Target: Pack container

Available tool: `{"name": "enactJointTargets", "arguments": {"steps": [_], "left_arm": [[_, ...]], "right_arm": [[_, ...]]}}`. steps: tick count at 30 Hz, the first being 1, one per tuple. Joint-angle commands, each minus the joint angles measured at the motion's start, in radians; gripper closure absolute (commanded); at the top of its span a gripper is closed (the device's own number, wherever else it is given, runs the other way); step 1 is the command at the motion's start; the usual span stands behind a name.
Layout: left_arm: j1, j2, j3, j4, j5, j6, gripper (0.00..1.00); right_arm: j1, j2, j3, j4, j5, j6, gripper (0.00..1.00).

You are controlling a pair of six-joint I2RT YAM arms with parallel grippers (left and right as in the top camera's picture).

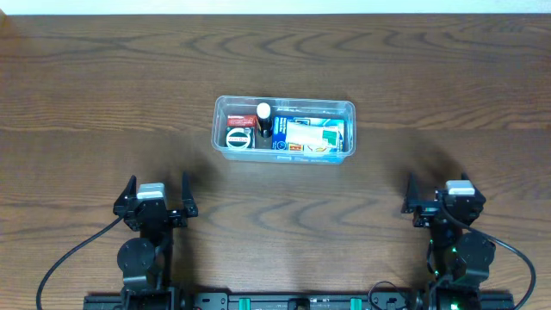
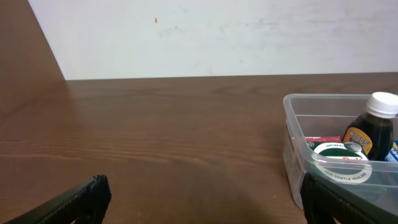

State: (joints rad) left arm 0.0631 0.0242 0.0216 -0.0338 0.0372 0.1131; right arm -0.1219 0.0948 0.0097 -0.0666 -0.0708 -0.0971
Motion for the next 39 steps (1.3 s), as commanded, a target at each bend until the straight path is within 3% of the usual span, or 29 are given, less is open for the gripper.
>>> {"name": "enactJointTargets", "arguments": {"steps": [1, 39], "left_arm": [[-0.004, 0.0, -0.018, -0.037, -0.027, 0.018, 0.02], [-0.004, 0.0, -0.018, -0.037, -0.027, 0.018, 0.02]], "right_arm": [[0.014, -0.037, -0.004, -0.004, 0.021, -0.05, 0.01], [0.018, -0.09, -0.004, -0.003, 0.022, -0.061, 0.01]]}}
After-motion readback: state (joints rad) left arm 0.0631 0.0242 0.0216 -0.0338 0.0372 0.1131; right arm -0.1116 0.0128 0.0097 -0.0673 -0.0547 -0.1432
